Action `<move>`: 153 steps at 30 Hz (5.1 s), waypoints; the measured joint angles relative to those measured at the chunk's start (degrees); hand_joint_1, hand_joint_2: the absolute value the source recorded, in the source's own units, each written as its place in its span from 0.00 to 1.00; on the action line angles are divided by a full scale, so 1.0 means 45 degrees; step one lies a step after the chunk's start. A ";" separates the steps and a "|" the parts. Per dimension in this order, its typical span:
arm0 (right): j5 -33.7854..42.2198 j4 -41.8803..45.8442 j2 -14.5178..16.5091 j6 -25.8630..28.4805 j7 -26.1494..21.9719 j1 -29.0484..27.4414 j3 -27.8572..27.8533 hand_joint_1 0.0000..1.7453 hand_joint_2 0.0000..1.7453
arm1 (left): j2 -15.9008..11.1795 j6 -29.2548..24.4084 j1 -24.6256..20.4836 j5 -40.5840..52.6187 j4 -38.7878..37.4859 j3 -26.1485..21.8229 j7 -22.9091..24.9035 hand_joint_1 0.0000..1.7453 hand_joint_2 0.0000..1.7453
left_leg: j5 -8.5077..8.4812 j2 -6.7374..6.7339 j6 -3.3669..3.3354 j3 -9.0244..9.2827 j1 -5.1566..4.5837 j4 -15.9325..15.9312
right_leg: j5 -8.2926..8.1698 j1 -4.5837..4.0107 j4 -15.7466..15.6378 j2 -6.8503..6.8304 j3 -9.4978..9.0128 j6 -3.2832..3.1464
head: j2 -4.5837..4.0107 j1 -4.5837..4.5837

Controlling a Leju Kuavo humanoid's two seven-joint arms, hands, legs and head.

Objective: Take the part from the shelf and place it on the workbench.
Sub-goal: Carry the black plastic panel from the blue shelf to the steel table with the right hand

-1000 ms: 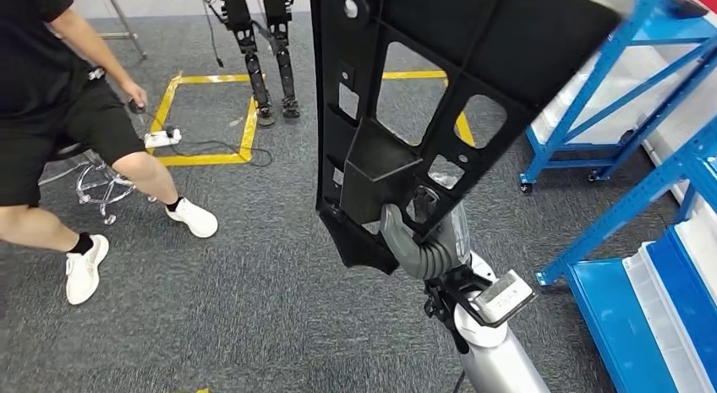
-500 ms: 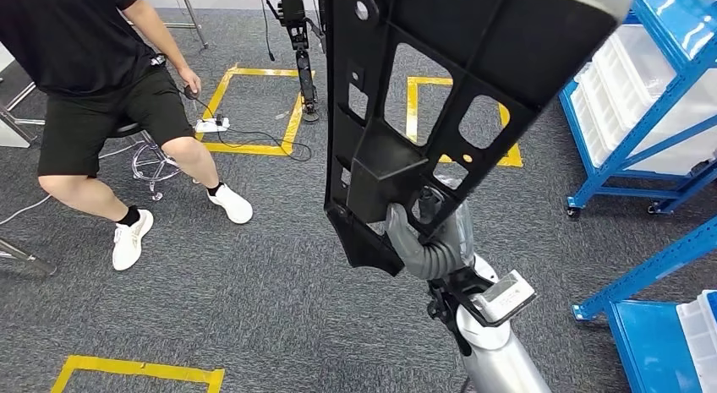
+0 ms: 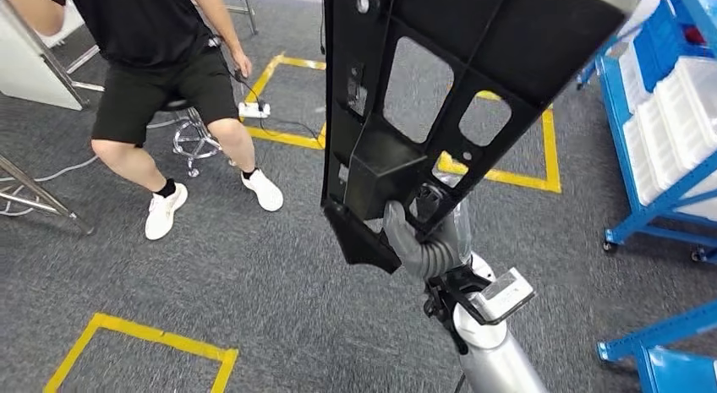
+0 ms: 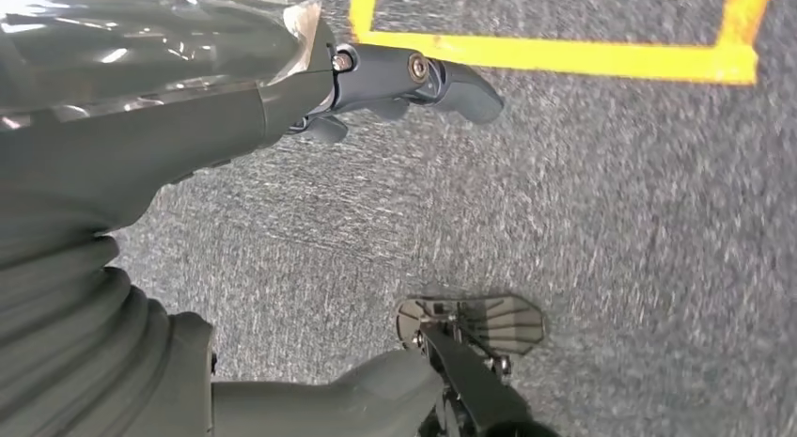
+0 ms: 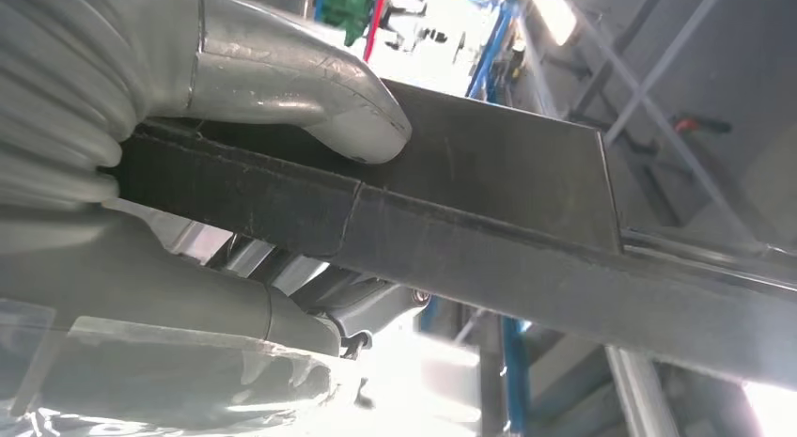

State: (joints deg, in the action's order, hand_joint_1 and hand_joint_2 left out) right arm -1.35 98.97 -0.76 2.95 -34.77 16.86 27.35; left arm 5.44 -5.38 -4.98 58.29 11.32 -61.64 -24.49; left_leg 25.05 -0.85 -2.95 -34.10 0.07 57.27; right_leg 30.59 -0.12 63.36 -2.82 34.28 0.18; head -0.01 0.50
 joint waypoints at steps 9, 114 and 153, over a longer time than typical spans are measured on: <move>0.0002 -0.0040 -0.0133 -0.0030 0.0070 -0.0041 -0.0010 1.00 1.00 | 0.0084 -0.0090 -0.0012 -0.0036 0.0000 -0.0016 -0.0055 0.00 1.00 | 0.0127 0.1478 0.0221 -0.0029 0.0064 0.0218 | -0.0641 0.0391 -0.0725 0.1097 -0.0102 0.0504 | -0.0001 -0.0072; 0.0052 -0.0350 -0.0149 -0.0690 0.0115 -0.0353 -0.0647 1.00 1.00 | 0.0131 0.0238 0.0109 0.0043 0.0005 -0.0316 -0.0243 0.00 1.00 | 0.0405 -0.0024 0.0760 -0.1405 0.0241 0.2210 | -0.0506 0.0395 -0.1045 -0.0195 -0.0565 -0.0056 | -0.0001 0.0119; -0.0326 -0.0323 0.0007 -0.0587 0.0254 -0.0532 -0.0822 1.00 1.00 | 0.0152 0.0229 0.0055 0.0147 0.0010 -0.0321 -0.0444 0.00 1.00 | -0.0104 0.0875 0.0084 0.0161 0.0040 -0.0277 | -0.0825 0.0217 -0.1258 0.0743 -0.0353 0.0244 | -0.0001 -0.0006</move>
State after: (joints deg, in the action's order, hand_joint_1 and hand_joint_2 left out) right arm -2.81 97.52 -0.73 0.31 -33.63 14.47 23.65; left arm 6.12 -4.34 -4.73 58.95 11.37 -63.08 -26.49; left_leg 24.58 3.09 -2.57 -33.37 0.25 56.03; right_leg 26.87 0.86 57.70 0.52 32.68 1.28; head -0.02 0.48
